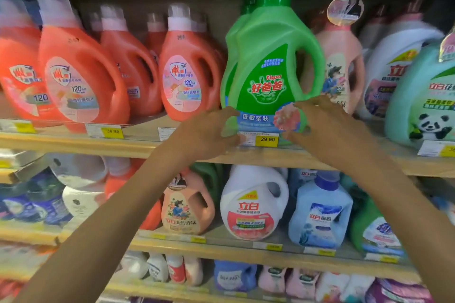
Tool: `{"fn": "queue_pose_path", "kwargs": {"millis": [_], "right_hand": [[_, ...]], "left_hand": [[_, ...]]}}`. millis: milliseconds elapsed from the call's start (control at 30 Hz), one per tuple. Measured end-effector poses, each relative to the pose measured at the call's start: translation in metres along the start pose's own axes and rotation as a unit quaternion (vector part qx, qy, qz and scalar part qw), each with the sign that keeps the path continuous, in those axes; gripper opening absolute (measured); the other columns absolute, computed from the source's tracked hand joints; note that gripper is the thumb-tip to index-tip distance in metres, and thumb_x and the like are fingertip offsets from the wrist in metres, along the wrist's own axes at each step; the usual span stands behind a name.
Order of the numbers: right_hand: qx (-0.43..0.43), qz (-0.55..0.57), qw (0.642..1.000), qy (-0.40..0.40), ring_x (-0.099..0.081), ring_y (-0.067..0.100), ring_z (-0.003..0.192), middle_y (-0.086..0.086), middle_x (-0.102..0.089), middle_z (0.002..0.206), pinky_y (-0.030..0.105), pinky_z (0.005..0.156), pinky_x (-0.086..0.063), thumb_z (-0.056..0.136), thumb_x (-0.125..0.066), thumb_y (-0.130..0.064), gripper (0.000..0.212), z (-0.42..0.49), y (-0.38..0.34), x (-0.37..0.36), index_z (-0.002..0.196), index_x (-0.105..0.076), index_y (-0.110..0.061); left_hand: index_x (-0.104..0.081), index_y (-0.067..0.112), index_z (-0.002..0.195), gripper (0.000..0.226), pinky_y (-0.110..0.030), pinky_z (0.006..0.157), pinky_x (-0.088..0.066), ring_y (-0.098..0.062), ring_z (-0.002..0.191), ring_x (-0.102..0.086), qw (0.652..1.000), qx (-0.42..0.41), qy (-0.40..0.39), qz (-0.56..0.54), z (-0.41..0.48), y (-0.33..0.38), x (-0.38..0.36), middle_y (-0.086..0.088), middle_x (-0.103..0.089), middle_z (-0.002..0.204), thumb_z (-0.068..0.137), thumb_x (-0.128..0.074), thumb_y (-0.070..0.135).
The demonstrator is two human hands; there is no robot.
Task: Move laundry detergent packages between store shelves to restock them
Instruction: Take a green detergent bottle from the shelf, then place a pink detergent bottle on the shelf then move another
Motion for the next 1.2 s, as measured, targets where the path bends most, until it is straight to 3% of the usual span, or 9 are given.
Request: {"fn": "queue_pose_path", "kwargs": {"millis": [200, 500, 733, 967, 1200], "right_hand": [[0.024, -0.035, 0.991, -0.13, -0.034, 0.028, 0.135, 0.001, -0.036, 0.146, 0.042, 0.1, -0.041, 0.093, -0.055, -0.056, 0.059, -0.046, -0.009, -0.063, 0.145, -0.036, -0.036], [0.042, -0.07, 0.974, -0.213, -0.034, 0.029, 0.135, 0.004, -0.029, 0.15, 0.042, 0.099, -0.044, 0.094, -0.051, -0.059, 0.072, -0.087, -0.026, -0.125, 0.153, -0.024, -0.028], [0.057, -0.046, 0.955, -0.288, -0.03, 0.027, 0.14, 0.002, -0.026, 0.156, 0.041, 0.103, -0.042, 0.09, -0.051, -0.065, 0.077, -0.109, -0.059, -0.171, 0.154, -0.024, -0.031], [0.071, -0.021, 0.945, -0.32, -0.029, 0.024, 0.142, -0.004, -0.027, 0.157, 0.043, 0.105, -0.042, 0.091, -0.052, -0.064, 0.074, -0.117, -0.098, -0.203, 0.153, -0.026, -0.034], [0.053, -0.017, 0.934, -0.353, -0.031, 0.027, 0.143, 0.001, -0.028, 0.158, 0.043, 0.108, -0.04, 0.09, -0.055, -0.062, 0.075, -0.123, -0.135, -0.236, 0.152, -0.029, -0.029]], "left_hand": [[-0.04, 0.032, 0.145, 0.057, -0.042, 0.101, -0.042, -0.028, 0.131, -0.045, 0.995, 0.032, -0.015, 0.095, -0.054, 0.004, -0.027, 0.0, -0.051, 0.141, 0.094, -0.054, 0.054], [-0.042, 0.028, 0.144, 0.059, -0.041, 0.1, -0.043, -0.028, 0.131, -0.048, 0.987, 0.028, -0.091, 0.128, -0.102, -0.021, -0.097, 0.0, -0.052, 0.138, 0.095, -0.049, 0.059], [-0.039, 0.025, 0.146, 0.059, -0.041, 0.1, -0.042, -0.032, 0.135, -0.044, 0.977, 0.079, -0.125, 0.154, -0.147, -0.069, -0.127, -0.005, -0.044, 0.147, 0.096, -0.05, 0.054], [-0.038, 0.025, 0.147, 0.058, -0.042, 0.1, -0.044, -0.03, 0.133, -0.047, 0.974, 0.1, -0.147, 0.142, -0.188, -0.115, -0.134, -0.004, -0.048, 0.145, 0.098, -0.049, 0.054], [-0.038, 0.024, 0.147, 0.058, -0.045, 0.104, -0.044, -0.03, 0.137, -0.043, 0.97, 0.117, -0.168, 0.13, -0.207, -0.169, -0.143, -0.006, -0.046, 0.149, 0.098, -0.05, 0.052]]}}
Point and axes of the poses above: each hand's wrist, its own z-axis towards the middle knuckle, its own x-axis out of the back of the hand, y = z × x, the point moved 7 cm from there along z, towards the middle knuckle
